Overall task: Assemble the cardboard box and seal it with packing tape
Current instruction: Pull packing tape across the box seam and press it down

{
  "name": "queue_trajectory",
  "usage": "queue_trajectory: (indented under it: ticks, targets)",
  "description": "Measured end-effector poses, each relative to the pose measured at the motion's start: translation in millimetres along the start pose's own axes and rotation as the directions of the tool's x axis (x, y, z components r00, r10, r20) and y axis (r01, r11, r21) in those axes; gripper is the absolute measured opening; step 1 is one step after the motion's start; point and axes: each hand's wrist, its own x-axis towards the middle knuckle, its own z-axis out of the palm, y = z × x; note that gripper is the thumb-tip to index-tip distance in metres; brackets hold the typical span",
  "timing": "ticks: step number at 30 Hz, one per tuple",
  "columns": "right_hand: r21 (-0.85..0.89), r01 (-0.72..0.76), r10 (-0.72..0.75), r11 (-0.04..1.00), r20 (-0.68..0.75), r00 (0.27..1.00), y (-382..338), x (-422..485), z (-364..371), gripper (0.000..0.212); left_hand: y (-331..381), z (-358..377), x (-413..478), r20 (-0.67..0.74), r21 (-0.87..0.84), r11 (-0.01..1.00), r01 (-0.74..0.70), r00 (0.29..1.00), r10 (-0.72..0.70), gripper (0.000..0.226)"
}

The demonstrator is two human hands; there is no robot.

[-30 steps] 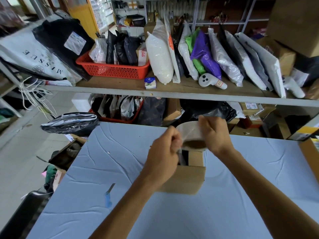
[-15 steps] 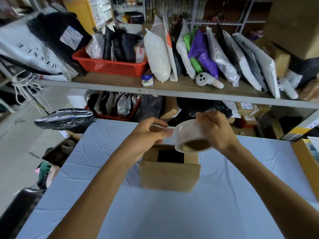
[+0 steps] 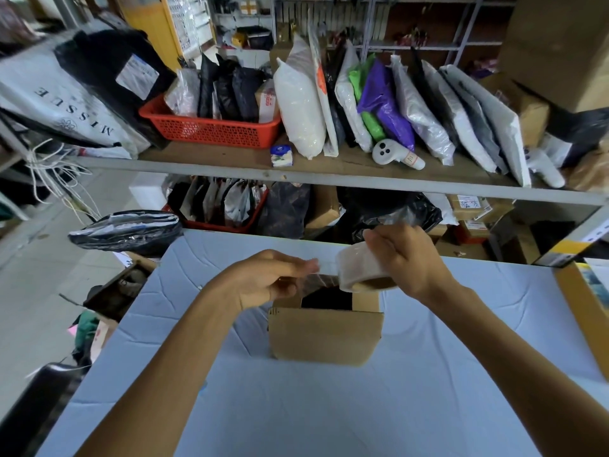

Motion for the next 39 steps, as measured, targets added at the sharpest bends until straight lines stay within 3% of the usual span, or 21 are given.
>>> queue_trajectory:
  ticks: [4, 7, 12, 16, 20, 22, 24, 28, 30, 35, 39]
  targets:
    - [-0.032, -0.001, 0.001, 0.999, 0.004, 1.0, 2.3, -5.2, 2.7, 0.049, -8.5, 3.8, 2.2, -0.079, -0.129, 0.991, -0.042, 0.996, 0.031, 0.005]
    - [-0.013, 0.004, -0.004, 1.0, 0.049, 0.999, -0.7, -7.2, 1.0, 0.046, -13.0, 6.2, 2.9, -0.088, -0.056, 0.993, -0.104, 0.991, 0.098, 0.014]
    - [0.099, -0.039, 0.018, 0.994, 0.196, 0.981, -4.0, -9.6, -6.2, 0.014, -12.1, 8.1, -3.9, -0.15, 0.0, 0.986, -0.167, 0.975, 0.165, 0.014]
    - [0.215, -0.078, 0.041, 0.973, 0.174, 0.984, -6.5, -11.6, -9.0, 0.012, -9.7, 10.6, -10.9, -0.101, 0.143, 0.975, -0.168, 0.978, 0.183, 0.035]
    - [0.226, -0.063, 0.018, 0.972, 0.196, 0.981, -11.2, -12.7, -11.9, 0.011, -8.8, 14.1, -11.1, -0.231, 0.3, 0.92, -0.251, 0.917, 0.325, 0.009]
    - [0.223, -0.036, -0.009, 0.974, 0.197, 0.98, -13.0, -13.4, -13.5, 0.026, -7.1, 10.6, -10.5, -0.275, 0.313, 0.901, -0.3, 0.88, 0.388, 0.005]
    - [0.148, -0.039, 0.006, 0.988, 0.216, 0.976, -13.9, -12.9, -15.6, 0.031, -4.9, 3.8, -11.2, -0.284, 0.369, 0.877, -0.309, 0.861, 0.423, 0.005]
    - [-0.196, -0.079, 0.131, 0.977, 0.266, 0.955, -19.6, -11.8, -13.7, 0.033, -1.5, -3.8, -11.7, -0.289, 0.462, 0.835, -0.299, 0.84, 0.46, 0.011]
    - [-0.209, -0.154, 0.198, 0.966, 0.207, 0.958, -22.7, -11.6, -15.7, 0.036, -1.4, -3.9, -9.4, -0.283, 0.446, 0.851, -0.279, 0.858, 0.43, 0.015]
    - [-0.049, -0.263, 0.267, 0.964, 0.145, 0.953, -23.5, -12.4, -26.2, 0.051, -0.2, -3.9, -5.7, -0.301, 0.307, 0.929, -0.209, 0.904, 0.303, 0.01]
    - [0.32, -0.299, 0.213, 0.899, 0.277, 0.937, -17.5, -20.4, -35.8, 0.041, 6.1, -3.2, -8.8, -0.28, 0.27, 0.933, -0.238, 0.908, 0.312, 0.012]
